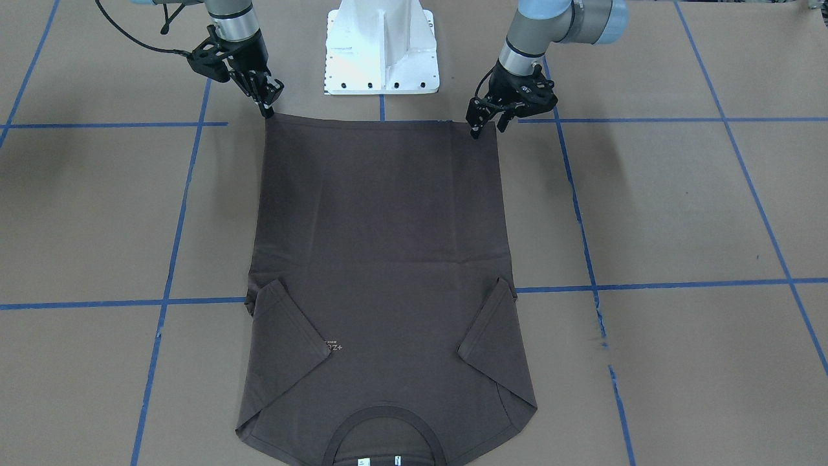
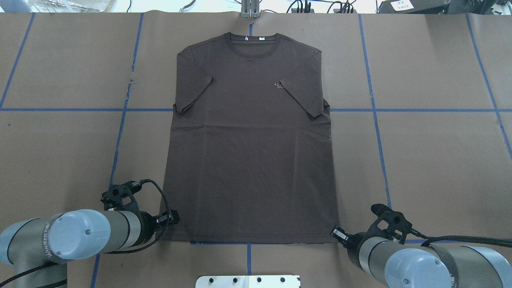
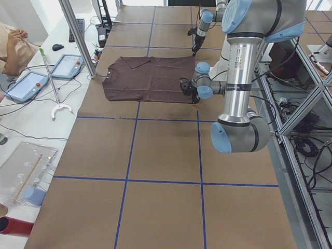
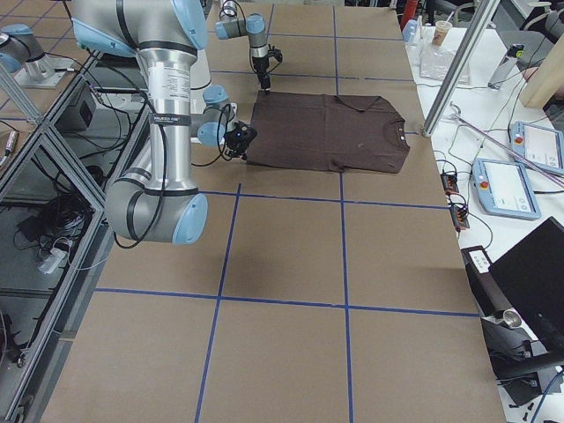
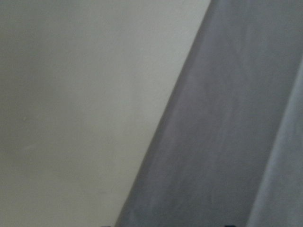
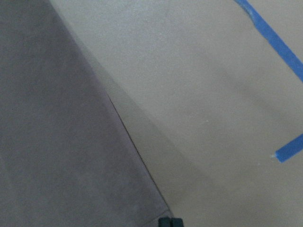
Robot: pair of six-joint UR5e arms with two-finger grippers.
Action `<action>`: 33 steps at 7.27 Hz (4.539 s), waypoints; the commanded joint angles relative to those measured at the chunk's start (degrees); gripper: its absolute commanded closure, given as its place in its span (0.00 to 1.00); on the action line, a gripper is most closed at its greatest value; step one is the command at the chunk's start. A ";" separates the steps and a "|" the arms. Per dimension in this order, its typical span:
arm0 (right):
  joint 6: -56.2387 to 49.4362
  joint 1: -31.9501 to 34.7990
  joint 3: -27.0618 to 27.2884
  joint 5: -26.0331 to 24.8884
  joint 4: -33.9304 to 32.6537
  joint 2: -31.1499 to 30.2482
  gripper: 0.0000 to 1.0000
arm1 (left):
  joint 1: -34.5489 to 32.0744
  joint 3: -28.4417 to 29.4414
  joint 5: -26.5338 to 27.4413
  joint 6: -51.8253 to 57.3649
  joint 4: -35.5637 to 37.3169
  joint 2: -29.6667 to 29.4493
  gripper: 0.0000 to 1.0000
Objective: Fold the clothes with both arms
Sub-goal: 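Grasp the hem corners with both grippers, then lift the hem with both grippers and fold it toward the collar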
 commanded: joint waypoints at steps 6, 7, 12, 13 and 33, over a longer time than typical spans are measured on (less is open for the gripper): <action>0.00 0.08 0.00 0.00 0.00 -0.09 1.00 | 0.92 -1.03 -0.45 -0.12 4.64 0.04 0.38; 0.00 0.08 0.00 0.00 0.00 -0.09 1.00 | 0.93 -0.94 -0.45 -0.12 4.64 0.04 0.46; 0.00 0.08 0.00 0.00 0.00 0.00 1.00 | 1.80 -1.90 -0.54 -0.03 5.07 0.04 1.00; 0.00 0.17 0.09 0.00 0.00 0.00 1.00 | 1.80 -2.34 -0.80 -0.03 5.77 0.04 1.00; -28.83 44.20 -59.71 25.75 10.75 45.09 1.00 | -33.26 43.67 -3.18 35.13 -13.53 -30.97 1.00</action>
